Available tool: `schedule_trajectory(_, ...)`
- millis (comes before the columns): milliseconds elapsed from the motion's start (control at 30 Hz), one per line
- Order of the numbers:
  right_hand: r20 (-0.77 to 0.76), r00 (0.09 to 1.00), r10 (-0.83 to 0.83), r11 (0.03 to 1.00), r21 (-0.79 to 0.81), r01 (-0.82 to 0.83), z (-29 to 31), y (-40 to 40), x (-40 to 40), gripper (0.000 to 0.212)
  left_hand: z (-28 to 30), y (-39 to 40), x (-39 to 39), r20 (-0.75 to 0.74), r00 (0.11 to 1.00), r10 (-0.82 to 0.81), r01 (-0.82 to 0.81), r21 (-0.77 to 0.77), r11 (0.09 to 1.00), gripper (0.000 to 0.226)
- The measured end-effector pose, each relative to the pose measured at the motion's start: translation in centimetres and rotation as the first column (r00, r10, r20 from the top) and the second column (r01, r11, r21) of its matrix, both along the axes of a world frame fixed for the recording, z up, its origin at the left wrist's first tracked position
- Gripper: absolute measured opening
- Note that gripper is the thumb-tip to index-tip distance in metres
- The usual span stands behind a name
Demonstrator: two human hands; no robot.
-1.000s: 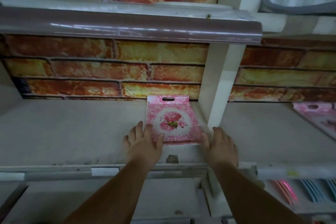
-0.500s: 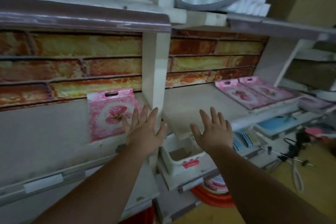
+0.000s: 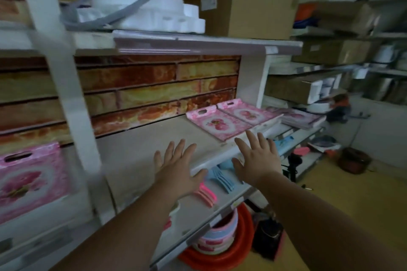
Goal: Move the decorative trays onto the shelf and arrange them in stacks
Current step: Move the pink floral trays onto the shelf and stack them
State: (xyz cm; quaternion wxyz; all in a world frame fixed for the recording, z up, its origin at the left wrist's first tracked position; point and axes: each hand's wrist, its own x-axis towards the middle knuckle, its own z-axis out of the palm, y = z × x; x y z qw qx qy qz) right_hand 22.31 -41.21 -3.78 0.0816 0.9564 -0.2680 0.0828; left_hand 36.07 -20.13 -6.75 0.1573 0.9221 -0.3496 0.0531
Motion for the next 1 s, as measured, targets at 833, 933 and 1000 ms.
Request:
schedule_trajectory(833, -0.029, 0.988, -0.150, 0.988, 0.044, 0.151, -2.8, -31.8, 6.1, 0.088, -4.1, -35.2, 11.8, -0.119, 0.986, -0.115, 0.124, 0.067, 0.990, 0.082)
schedule_trajectory(933, -0.039, 0.990, -0.139, 0.990, 0.024, 0.140, -2.6, -34.0, 9.4, 0.085, -5.1, -36.9, 13.2, -0.082, 0.992, -0.091, 0.101, 0.120, 0.988, 0.076)
schedule_trajectory(1000, -0.053, 0.990, -0.133, 0.991, 0.022, 0.135, -3.2, -35.1, 11.3, 0.084, -5.7, -37.4, 13.7, -0.072, 0.994, -0.078, 0.088, 0.144, 0.986, 0.075)
